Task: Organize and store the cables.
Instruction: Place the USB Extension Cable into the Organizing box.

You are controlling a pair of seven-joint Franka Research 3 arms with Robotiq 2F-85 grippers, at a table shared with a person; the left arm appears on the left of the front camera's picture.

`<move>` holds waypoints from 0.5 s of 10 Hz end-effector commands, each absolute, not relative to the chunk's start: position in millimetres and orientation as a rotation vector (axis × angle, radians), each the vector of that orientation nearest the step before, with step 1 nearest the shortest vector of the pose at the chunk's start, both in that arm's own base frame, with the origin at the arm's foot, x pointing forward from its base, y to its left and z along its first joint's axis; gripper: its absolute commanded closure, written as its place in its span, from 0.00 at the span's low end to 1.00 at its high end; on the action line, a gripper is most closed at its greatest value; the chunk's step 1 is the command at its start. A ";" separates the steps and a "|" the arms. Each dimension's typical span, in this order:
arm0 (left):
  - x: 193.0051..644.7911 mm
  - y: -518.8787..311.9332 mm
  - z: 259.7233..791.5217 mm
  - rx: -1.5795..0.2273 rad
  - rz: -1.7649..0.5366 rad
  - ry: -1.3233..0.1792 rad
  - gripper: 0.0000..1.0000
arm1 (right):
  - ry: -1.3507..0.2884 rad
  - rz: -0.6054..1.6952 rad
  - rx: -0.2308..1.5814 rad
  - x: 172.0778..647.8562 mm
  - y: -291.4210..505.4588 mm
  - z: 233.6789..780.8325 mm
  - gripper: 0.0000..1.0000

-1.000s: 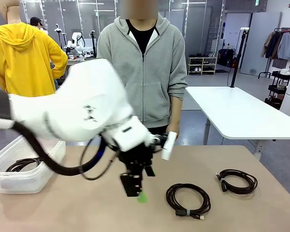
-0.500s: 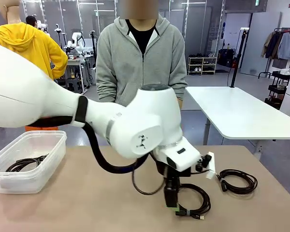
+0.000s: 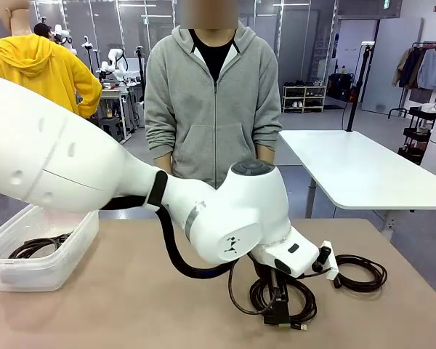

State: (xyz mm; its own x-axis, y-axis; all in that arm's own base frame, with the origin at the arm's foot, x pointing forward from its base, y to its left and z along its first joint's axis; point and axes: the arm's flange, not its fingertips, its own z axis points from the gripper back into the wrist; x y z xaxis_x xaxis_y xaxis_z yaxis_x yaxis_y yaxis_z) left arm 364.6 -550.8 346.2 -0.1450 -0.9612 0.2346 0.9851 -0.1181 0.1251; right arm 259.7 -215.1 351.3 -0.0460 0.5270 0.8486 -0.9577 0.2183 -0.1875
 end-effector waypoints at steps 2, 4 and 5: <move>379.9 -576.1 323.7 -0.125 -1.675 -0.245 0.00 | -1.003 1.306 0.558 259.2 -215.7 351.5 0.00; 392.1 -579.2 306.3 -0.101 -1.665 -0.174 0.00 | -1.003 1.306 0.558 259.2 -215.7 351.5 0.00; 397.1 -579.8 299.6 -0.119 -1.690 -0.149 0.02 | -1.003 1.306 0.558 259.2 -215.7 351.5 0.00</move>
